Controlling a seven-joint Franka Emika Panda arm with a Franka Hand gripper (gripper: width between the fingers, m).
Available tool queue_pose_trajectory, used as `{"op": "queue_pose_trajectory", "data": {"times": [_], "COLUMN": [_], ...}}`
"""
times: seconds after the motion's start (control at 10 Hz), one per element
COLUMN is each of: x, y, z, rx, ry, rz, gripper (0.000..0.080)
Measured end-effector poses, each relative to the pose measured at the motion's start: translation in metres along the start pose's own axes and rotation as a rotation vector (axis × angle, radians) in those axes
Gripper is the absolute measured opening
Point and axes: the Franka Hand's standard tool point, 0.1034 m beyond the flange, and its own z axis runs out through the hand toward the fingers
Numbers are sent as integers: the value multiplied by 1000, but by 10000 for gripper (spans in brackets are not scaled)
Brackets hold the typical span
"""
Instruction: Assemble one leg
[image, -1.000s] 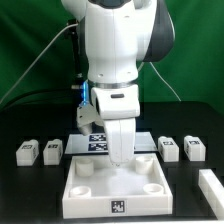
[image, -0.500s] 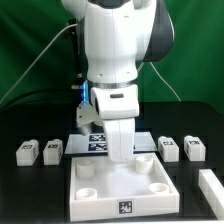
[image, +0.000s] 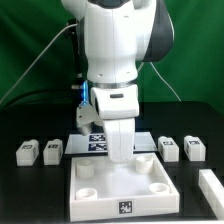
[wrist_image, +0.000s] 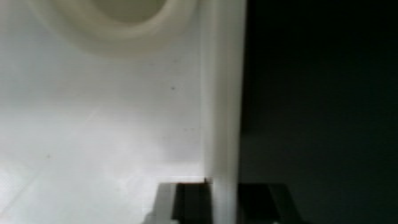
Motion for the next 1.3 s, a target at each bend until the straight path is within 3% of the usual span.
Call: {"op": "queue_pose_trajectory", "data": {"times": [0.1, 0.2, 0.4, 0.6, 0.8, 1.1, 1.2, 1.3], "x": [0, 8, 34, 46, 56, 61, 60, 59], "y": [0, 9, 44, 61, 62, 63, 63, 62], "z": [0, -1, -4, -5, -5, -5, -5, -5], "rx": [0, -9, -47, -64, -58, -19, -27, -54], "ry": [0, 3, 16, 24, 27, 21, 22, 27], "rz": [0, 29, 40, 50, 82, 96, 90, 85], "gripper": [59, 59, 59, 59, 59, 59, 60, 60]}}
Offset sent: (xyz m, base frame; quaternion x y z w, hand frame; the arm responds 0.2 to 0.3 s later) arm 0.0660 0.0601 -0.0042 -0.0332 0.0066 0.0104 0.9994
